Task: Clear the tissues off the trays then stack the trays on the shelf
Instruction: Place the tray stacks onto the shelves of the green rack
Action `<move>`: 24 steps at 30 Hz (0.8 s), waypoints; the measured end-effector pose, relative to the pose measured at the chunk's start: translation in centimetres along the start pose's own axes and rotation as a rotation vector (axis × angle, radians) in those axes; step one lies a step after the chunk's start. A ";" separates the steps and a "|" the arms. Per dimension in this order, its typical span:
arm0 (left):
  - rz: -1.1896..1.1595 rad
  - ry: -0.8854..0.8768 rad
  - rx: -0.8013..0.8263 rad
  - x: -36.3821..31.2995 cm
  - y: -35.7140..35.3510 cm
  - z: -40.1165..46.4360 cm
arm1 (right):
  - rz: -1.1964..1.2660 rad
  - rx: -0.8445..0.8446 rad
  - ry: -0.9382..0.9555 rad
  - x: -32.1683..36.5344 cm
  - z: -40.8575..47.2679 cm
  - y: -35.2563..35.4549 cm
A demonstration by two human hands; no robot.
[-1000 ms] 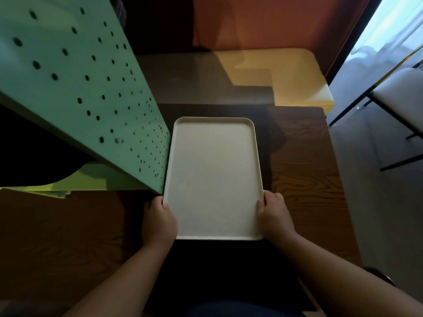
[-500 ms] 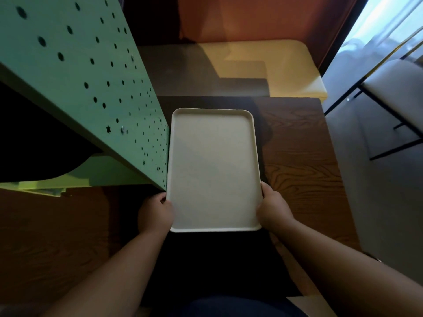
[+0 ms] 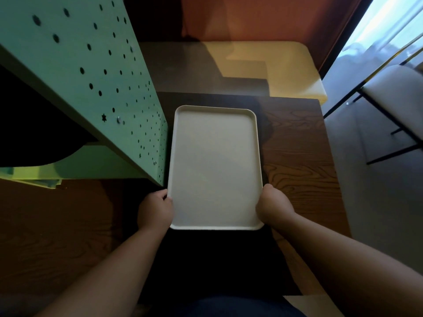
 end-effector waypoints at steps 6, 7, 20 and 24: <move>-0.007 -0.026 -0.034 0.2 -0.1 -0.3 | 0.018 -0.045 -0.052 -0.4 -0.1 0.9; -0.009 -0.034 -0.035 0.2 0.0 -0.3 | 0.042 -0.050 -0.053 -0.4 -0.1 0.9; 0.010 -0.085 -0.023 0.4 -0.3 -0.2 | 0.298 -0.180 -0.031 -1.8 -0.9 -0.1; 0.015 -0.077 -0.025 -0.1 -0.2 -0.1 | 0.278 -0.098 -0.039 -1.5 -0.1 0.4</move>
Point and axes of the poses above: each hand's wrist, its own z-axis towards the middle knuckle, its own y-axis out of the back of the hand, x = y × z, the point moved 2 cm from there along z, towards the middle knuckle, and after that the axes turned 14 degrees about y, right-handed, at the moved point
